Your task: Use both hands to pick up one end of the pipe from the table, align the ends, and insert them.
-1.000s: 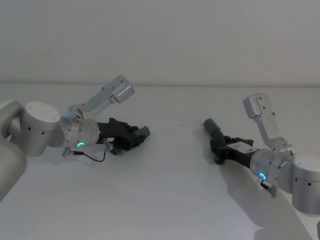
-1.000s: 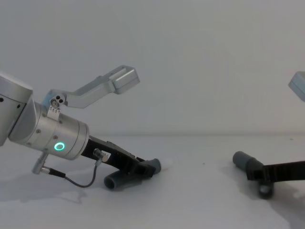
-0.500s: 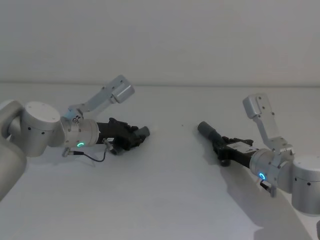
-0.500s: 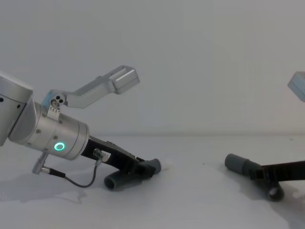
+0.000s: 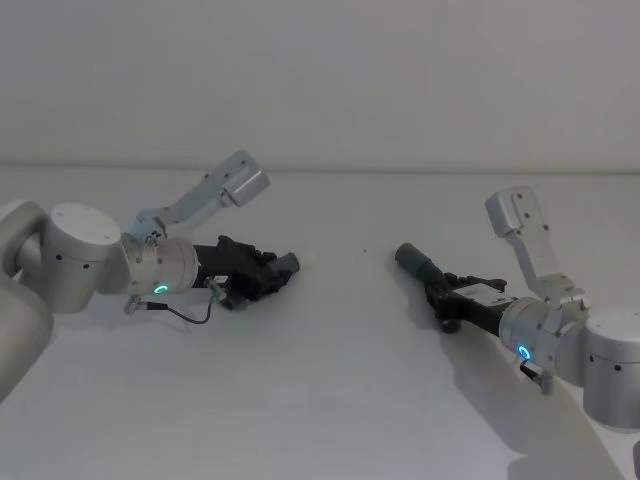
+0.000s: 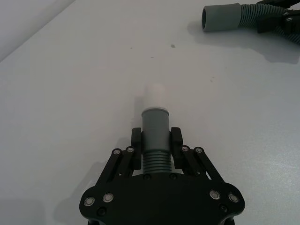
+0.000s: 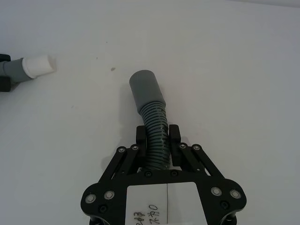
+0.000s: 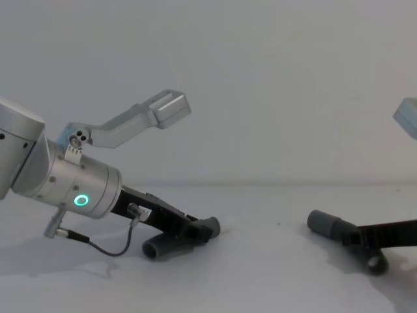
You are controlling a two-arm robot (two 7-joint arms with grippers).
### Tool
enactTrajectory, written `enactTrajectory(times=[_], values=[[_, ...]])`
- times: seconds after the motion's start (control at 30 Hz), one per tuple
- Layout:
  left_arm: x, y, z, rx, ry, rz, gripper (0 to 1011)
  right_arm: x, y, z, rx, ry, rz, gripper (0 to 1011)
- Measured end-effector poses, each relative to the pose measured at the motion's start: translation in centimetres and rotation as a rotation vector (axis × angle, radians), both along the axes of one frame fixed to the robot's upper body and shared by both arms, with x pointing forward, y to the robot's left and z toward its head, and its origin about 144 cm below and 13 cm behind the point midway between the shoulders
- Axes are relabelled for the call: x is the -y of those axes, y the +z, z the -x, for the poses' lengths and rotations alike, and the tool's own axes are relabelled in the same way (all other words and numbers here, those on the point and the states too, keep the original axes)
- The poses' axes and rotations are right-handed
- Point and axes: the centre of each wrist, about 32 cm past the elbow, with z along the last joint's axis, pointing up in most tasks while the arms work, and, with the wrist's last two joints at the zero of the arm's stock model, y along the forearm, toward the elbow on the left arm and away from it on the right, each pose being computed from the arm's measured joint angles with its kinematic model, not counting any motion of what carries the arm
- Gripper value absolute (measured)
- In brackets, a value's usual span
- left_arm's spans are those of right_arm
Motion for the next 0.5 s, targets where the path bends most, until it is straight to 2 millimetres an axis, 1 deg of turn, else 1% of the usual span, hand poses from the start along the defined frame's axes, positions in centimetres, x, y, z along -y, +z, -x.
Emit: enactTrajectory(times=[0.5], values=[[0.00, 0.00, 0.00, 0.000, 0.000, 0.000, 353, 0.00, 0.00, 0.00, 0.000, 0.000, 0.000, 274]])
